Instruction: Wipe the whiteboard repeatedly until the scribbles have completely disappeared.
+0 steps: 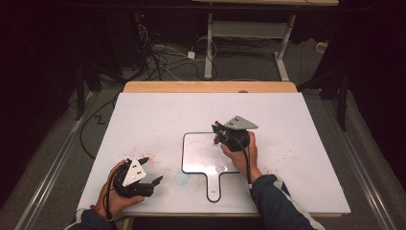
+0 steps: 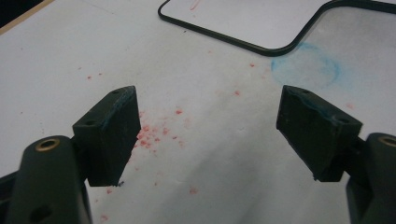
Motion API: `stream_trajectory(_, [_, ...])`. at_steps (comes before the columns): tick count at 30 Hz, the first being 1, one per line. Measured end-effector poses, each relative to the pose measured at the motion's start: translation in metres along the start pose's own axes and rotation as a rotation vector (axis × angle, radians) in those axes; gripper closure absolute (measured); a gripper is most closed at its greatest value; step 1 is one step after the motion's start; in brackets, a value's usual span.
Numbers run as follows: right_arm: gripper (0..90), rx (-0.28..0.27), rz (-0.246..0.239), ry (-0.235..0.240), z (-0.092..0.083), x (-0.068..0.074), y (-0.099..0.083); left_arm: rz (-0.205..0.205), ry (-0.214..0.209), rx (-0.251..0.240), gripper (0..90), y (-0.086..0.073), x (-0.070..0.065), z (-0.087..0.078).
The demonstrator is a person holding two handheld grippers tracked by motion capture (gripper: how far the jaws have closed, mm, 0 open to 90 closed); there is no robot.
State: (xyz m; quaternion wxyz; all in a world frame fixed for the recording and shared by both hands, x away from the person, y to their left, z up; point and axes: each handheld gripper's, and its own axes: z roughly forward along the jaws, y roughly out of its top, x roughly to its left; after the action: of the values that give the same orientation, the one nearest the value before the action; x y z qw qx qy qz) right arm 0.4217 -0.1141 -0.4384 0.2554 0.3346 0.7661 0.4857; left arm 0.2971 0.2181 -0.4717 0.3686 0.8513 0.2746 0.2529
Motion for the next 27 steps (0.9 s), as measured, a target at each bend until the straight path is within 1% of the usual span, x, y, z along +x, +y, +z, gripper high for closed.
stream_trajectory(2, [81.6,-0.003,-0.013,0.037,0.004,0.007,0.002,0.001,0.0,0.0,20.5,0.0,0.0,0.0])
stream_trajectory(4, [81.6,0.001,-0.037,0.041,0.006,0.012,0.003,0.003,0.001,-0.001,20.5,0.0,0.0,-0.001])
stream_trajectory(6, [81.6,0.005,-0.047,0.04,0.007,0.013,0.004,0.003,0.001,0.0,20.5,0.0,0.0,-0.001])
stream_trajectory(7, [81.6,0.01,-0.056,0.027,0.006,0.012,0.004,0.003,0.001,0.002,20.5,0.0,0.0,-0.001])
stream_trajectory(8, [81.6,0.017,-0.068,0.004,0.006,0.009,0.005,0.002,0.001,0.001,20.5,-0.001,0.0,-0.001])
stream_trajectory(9, [81.6,0.019,-0.07,-0.017,0.005,0.006,0.004,0.001,0.001,-0.001,20.5,-0.001,0.0,-0.002])
stream_trajectory(12, [81.6,0.017,-0.034,-0.057,0.004,-0.01,0.003,0.003,0.001,-0.001,20.5,0.0,-0.001,-0.001])
stream_trajectory(13, [81.6,0.017,-0.023,-0.063,0.004,-0.013,0.002,0.002,0.001,-0.002,20.5,0.0,-0.001,-0.001])
stream_trajectory(15, [81.6,0.014,-0.015,-0.063,0.003,-0.014,0.002,0.002,0.0,0.001,20.5,0.0,0.0,-0.001])
stream_trajectory(16, [81.6,0.013,-0.02,-0.06,0.003,-0.013,0.002,0.003,0.001,0.001,20.5,0.0,0.0,-0.001])
stream_trajectory(21, [81.6,0.003,-0.006,0.003,0.005,-0.002,0.002,0.005,-0.001,0.0,20.5,0.0,-0.001,0.0])
stream_trajectory(23, [81.6,0.0,-0.001,0.028,0.007,0.005,0.003,0.004,0.0,0.002,20.5,0.0,0.0,0.0])
stream_trajectory(27, [81.6,-0.004,-0.013,0.068,0.012,0.021,0.005,0.008,-0.002,0.002,20.5,0.0,-0.001,0.0])
